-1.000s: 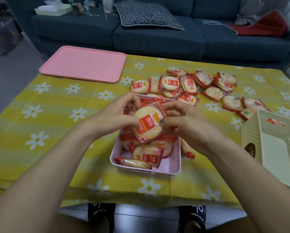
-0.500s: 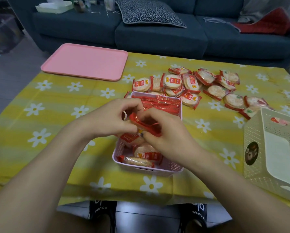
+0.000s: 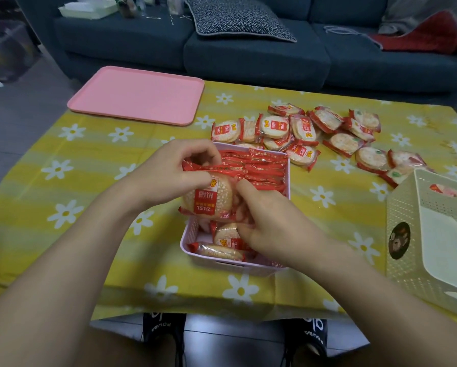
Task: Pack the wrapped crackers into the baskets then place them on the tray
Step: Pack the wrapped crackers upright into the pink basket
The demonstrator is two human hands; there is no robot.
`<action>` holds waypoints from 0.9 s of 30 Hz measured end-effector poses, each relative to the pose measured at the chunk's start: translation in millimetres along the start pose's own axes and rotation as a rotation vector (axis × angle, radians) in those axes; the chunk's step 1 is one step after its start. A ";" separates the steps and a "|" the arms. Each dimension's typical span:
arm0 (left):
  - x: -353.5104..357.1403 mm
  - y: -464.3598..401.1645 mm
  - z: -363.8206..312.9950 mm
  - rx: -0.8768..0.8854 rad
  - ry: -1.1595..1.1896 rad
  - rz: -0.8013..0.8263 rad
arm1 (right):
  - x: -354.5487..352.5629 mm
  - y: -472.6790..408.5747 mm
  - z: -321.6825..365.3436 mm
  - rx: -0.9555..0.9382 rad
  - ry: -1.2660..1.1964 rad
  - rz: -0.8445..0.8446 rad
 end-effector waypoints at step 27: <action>-5.3 -1.2 6.8 -0.003 -0.024 -0.050 | 15.9 6.7 7.5 -0.023 0.314 0.148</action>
Point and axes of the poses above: each hand's wrist, its own y-axis away from the middle knuckle, its own x-axis out of the palm, z = x × y, the point moved 4 cm from there along -y, towards the middle knuckle, and after that the axes turned 2 degrees about -x, right-handed, at the moved point
